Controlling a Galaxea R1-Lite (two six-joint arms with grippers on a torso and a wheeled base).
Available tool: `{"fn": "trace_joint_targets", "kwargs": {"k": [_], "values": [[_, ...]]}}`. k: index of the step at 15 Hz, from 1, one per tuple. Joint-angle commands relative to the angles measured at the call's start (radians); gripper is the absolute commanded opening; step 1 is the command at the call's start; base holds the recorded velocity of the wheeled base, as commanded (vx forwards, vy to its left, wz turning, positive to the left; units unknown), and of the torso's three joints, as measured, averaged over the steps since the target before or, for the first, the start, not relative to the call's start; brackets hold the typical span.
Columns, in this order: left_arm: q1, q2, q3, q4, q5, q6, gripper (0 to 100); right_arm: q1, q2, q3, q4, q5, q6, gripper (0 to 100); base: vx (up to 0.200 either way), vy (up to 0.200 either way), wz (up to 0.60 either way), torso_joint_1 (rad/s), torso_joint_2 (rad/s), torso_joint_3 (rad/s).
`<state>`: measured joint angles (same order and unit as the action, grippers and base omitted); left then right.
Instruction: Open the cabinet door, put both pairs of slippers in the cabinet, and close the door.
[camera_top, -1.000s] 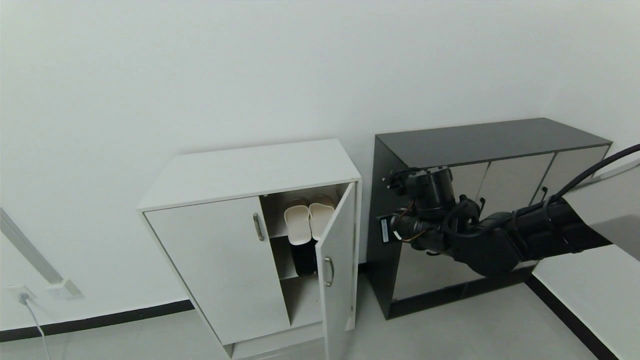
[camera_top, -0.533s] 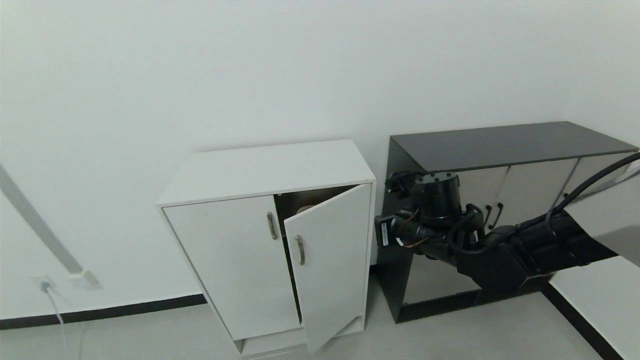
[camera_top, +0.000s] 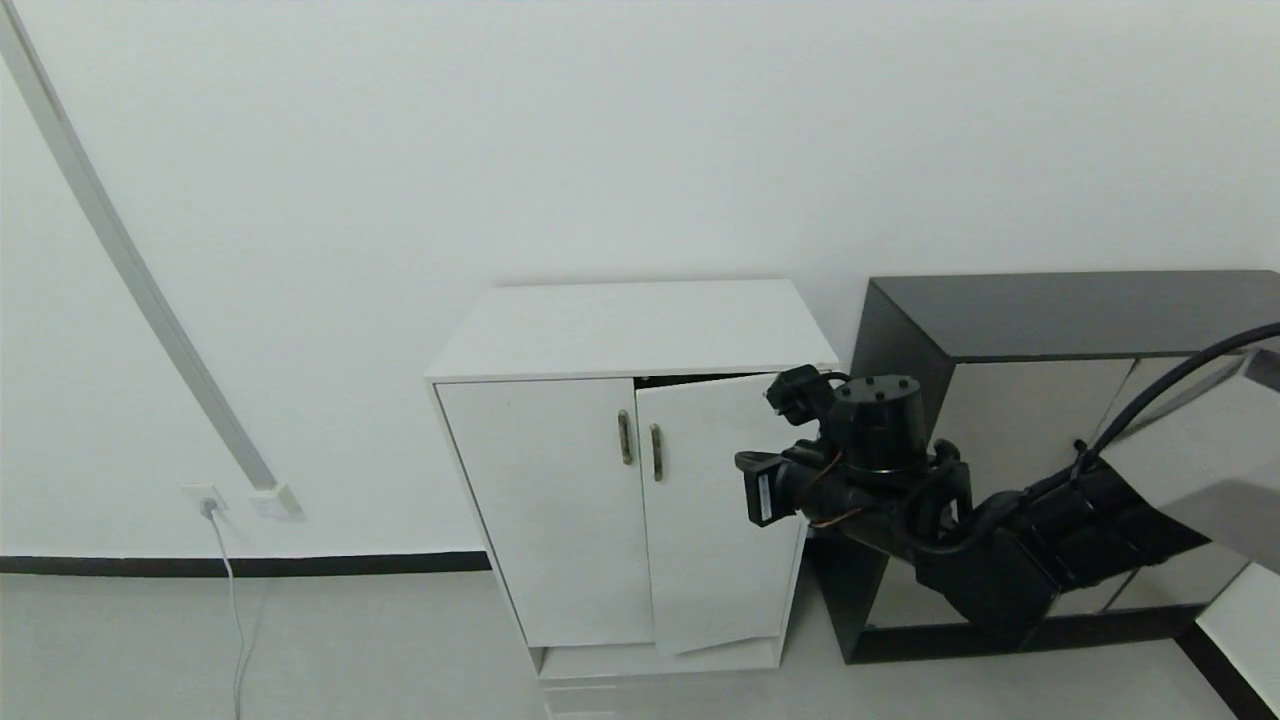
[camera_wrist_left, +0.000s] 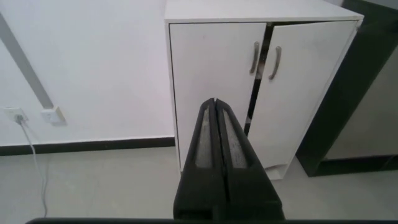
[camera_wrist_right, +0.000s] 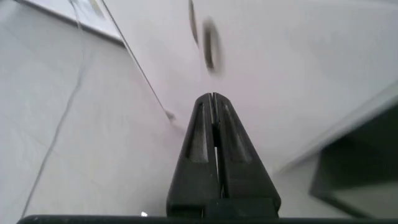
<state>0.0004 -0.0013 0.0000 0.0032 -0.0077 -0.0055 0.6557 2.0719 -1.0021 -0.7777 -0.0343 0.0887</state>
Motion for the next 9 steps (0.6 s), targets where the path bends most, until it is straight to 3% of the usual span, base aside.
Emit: {"fn": "trace_joint_targets", "kwargs": {"k": [1,8,9], "values": [[0.001,0.001,0.000,0.000,0.002,-0.001,0,0.010,0.005,0.050,-0.002,0.001,-0.006,0,0.000,0.000,0.00,0.000,0.00,0.000],[0.001,0.001,0.000,0.000,0.000,0.001,0,0.062,0.013,0.212,-0.132,0.047,-0.030,0,0.000,0.000,0.00,0.000,0.00,0.000],[0.001,0.001,0.000,0.000,0.000,-0.001,0,0.071,0.014,0.234,-0.163,0.047,-0.032,0,0.200,0.000,0.00,-0.002,0.00,0.002]]}}
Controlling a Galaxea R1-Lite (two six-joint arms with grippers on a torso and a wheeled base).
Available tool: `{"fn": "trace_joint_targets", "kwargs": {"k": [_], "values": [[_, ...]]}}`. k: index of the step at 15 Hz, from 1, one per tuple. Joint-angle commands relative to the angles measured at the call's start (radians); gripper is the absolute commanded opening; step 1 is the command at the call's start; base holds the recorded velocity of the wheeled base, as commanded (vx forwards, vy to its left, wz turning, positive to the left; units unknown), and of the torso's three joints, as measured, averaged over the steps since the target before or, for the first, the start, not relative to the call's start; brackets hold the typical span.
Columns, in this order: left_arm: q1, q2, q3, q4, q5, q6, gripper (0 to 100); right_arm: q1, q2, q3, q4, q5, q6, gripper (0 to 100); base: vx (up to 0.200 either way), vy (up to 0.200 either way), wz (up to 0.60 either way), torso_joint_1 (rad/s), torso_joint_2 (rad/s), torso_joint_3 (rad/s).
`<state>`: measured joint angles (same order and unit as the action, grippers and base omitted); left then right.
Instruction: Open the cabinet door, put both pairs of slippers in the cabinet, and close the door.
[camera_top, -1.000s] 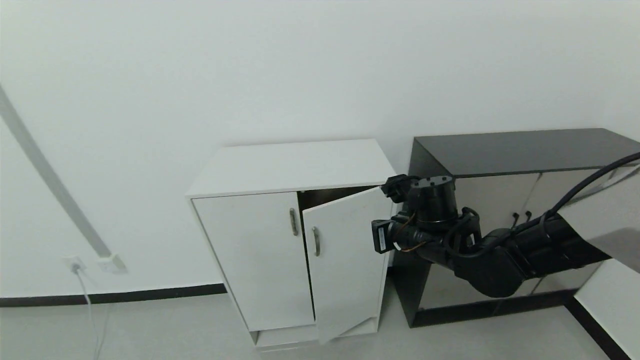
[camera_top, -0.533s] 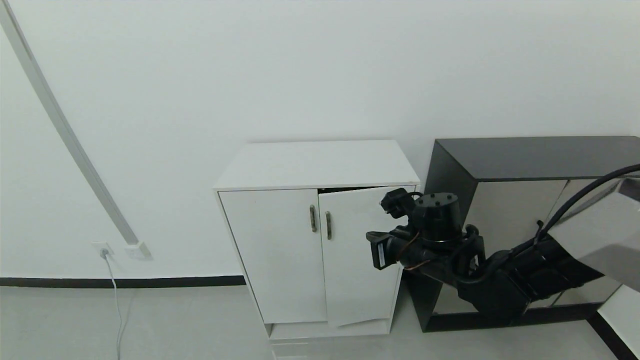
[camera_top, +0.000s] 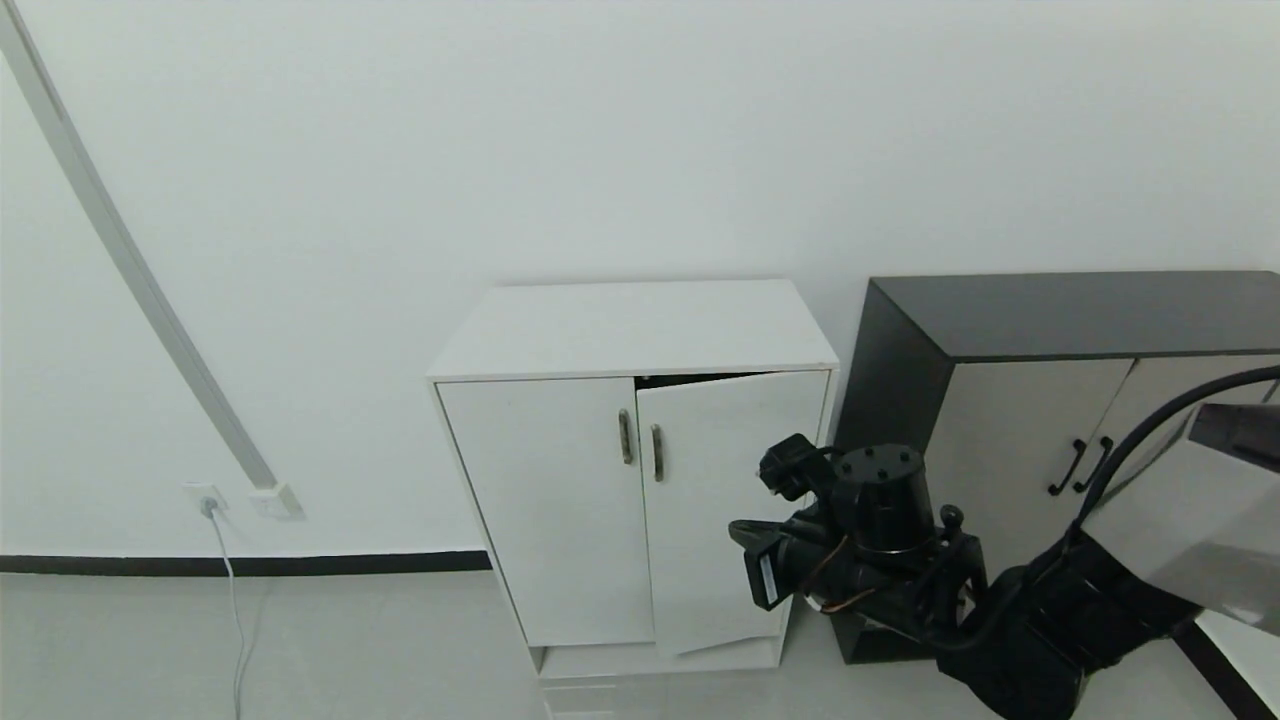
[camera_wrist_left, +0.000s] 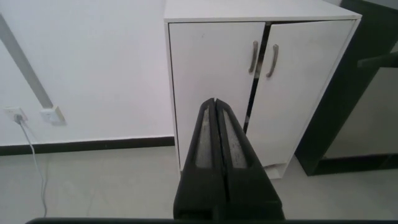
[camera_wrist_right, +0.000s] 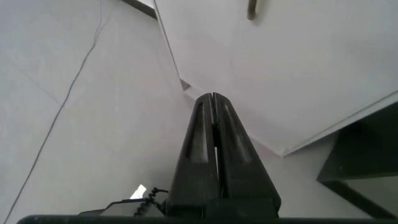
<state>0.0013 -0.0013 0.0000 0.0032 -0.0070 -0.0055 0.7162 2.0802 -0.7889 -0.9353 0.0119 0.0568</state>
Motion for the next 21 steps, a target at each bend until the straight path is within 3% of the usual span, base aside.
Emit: {"fn": "trace_joint_targets", "kwargs": {"k": [1,7,21], "values": [[0.000,0.001,0.000,0.000,-0.001,0.001,0,0.019,0.009,0.036,-0.031,0.000,-0.002,0,0.200,0.000,0.00,0.002,0.01,0.002],[0.000,0.001,0.000,0.000,0.001,-0.002,0,0.025,0.037,0.056,-0.063,0.000,-0.002,0,0.200,0.000,0.00,-0.001,0.00,0.006],[0.000,0.001,0.000,0.000,0.001,-0.002,0,-0.041,0.258,-0.247,-0.054,-0.009,-0.035,0,0.000,0.000,0.00,0.000,0.00,0.000]]}}
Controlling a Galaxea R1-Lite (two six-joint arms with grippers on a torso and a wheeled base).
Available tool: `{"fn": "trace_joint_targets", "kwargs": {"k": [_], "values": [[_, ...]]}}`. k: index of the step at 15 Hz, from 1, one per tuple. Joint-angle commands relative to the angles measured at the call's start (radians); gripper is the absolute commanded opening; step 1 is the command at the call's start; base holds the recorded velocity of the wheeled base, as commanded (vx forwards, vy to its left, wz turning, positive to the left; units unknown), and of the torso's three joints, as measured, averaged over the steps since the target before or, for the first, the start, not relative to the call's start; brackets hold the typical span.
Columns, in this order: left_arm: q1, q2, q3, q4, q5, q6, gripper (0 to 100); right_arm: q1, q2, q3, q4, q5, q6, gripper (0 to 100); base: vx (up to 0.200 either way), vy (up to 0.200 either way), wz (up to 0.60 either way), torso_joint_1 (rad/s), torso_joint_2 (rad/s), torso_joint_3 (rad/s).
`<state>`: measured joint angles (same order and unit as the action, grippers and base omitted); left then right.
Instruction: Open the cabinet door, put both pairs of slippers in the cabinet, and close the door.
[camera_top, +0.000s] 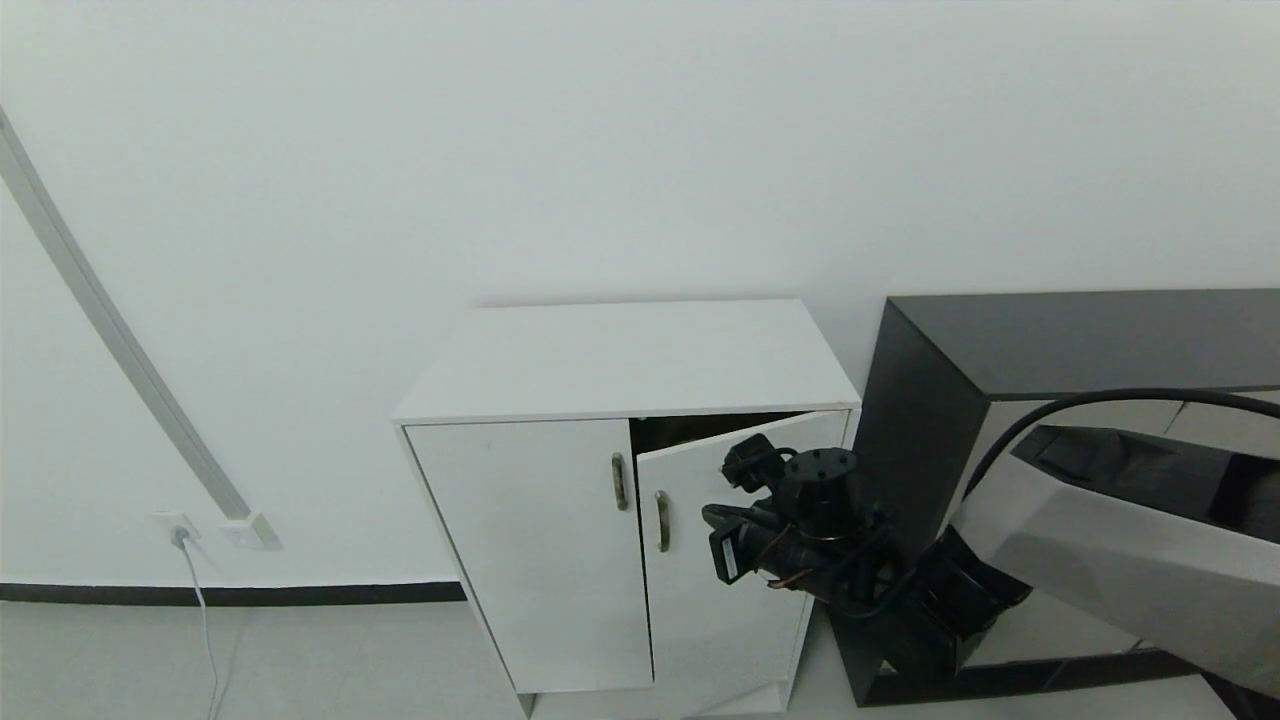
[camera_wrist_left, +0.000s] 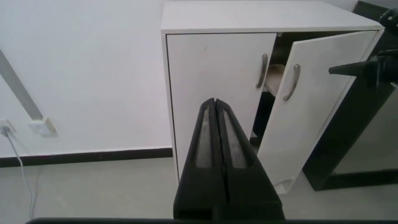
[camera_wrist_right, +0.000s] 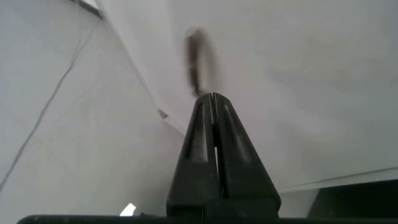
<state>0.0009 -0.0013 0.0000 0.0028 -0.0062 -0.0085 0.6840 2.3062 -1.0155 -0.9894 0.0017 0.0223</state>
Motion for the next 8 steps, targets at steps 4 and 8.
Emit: {"fn": "trace_joint_targets", "kwargs": {"k": [4,8], "values": [[0.001,0.001,0.000,0.000,0.000,-0.001,0,-0.027,0.062,-0.084,0.001,0.001,-0.001,0,0.000,0.000,0.00,0.000,0.00,0.000],[0.001,0.001,0.000,0.000,0.002,-0.002,0,-0.054,0.098,-0.143,0.028,0.001,-0.001,0,0.000,0.000,0.00,0.000,0.00,0.000]]}}
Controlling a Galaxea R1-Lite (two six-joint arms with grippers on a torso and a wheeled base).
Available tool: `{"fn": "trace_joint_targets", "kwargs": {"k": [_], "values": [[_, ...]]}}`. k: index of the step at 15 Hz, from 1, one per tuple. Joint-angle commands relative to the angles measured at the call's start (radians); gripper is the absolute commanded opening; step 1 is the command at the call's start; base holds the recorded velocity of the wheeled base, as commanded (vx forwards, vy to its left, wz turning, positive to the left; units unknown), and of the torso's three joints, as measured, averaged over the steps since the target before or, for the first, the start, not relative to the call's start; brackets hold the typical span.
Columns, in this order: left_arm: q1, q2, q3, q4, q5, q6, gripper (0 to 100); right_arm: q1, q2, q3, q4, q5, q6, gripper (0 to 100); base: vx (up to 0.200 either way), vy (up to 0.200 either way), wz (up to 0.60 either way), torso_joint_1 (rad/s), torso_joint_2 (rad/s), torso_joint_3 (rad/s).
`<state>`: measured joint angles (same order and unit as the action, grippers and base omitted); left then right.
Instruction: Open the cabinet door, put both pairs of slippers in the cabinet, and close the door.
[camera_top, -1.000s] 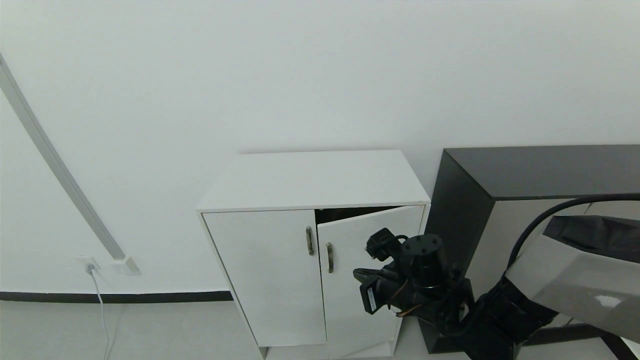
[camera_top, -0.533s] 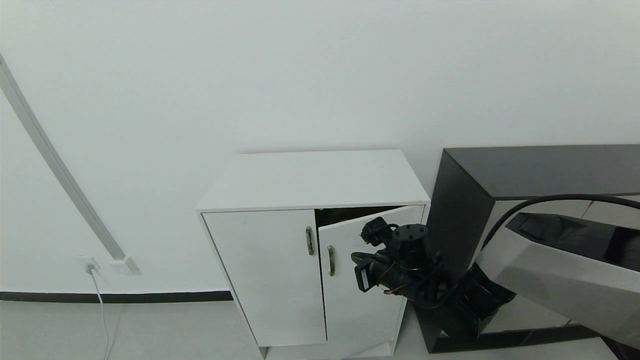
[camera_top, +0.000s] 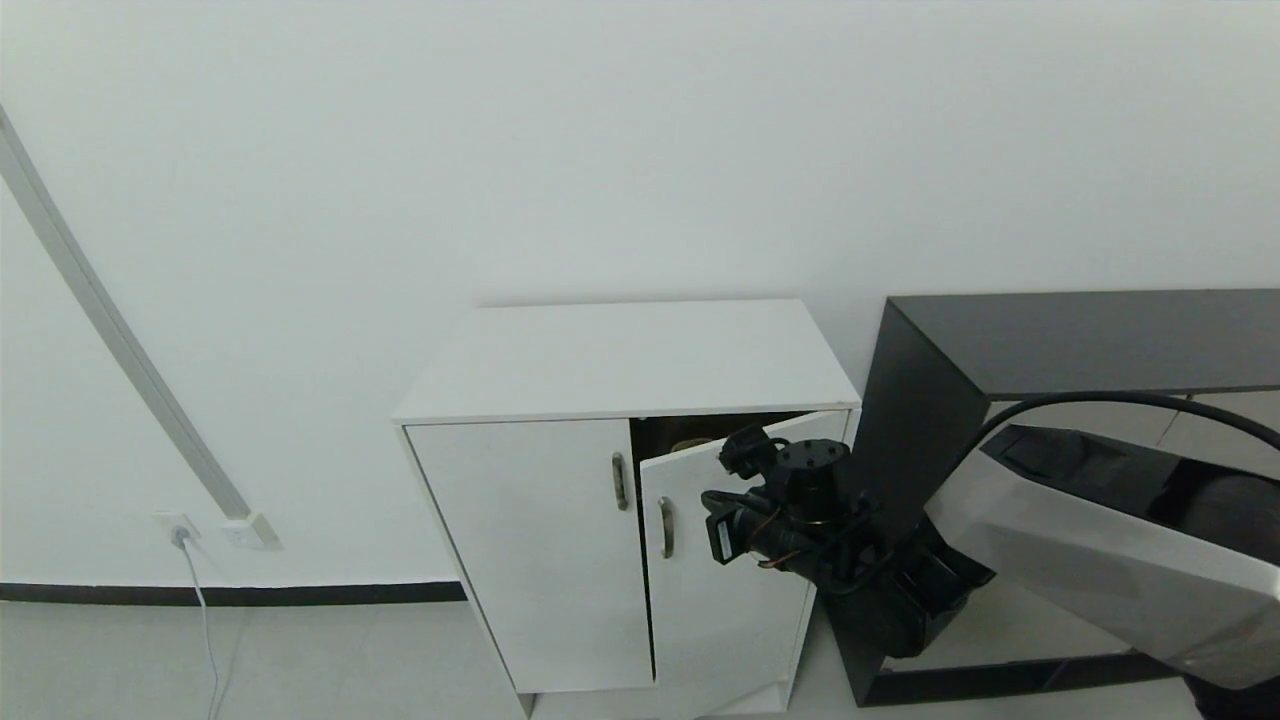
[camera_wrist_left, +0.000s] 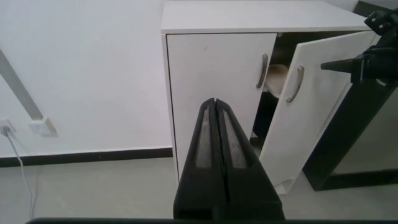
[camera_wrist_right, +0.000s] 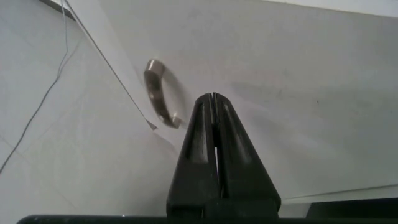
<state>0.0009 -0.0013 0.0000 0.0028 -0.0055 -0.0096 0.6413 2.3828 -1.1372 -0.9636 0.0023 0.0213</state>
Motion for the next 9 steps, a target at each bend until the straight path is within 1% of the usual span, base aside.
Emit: {"fn": "trace_joint_targets", "kwargs": {"k": [1,9], "values": [[0.001,0.001,0.000,0.000,0.001,-0.001,0,-0.017,0.030,-0.042,0.014,0.001,0.000,0,0.000,0.000,0.00,0.000,0.00,0.000],[0.001,0.001,0.000,0.000,0.001,-0.001,0,-0.049,0.099,-0.145,0.019,-0.001,0.000,0,0.000,0.000,0.00,0.000,0.00,0.000]]}}
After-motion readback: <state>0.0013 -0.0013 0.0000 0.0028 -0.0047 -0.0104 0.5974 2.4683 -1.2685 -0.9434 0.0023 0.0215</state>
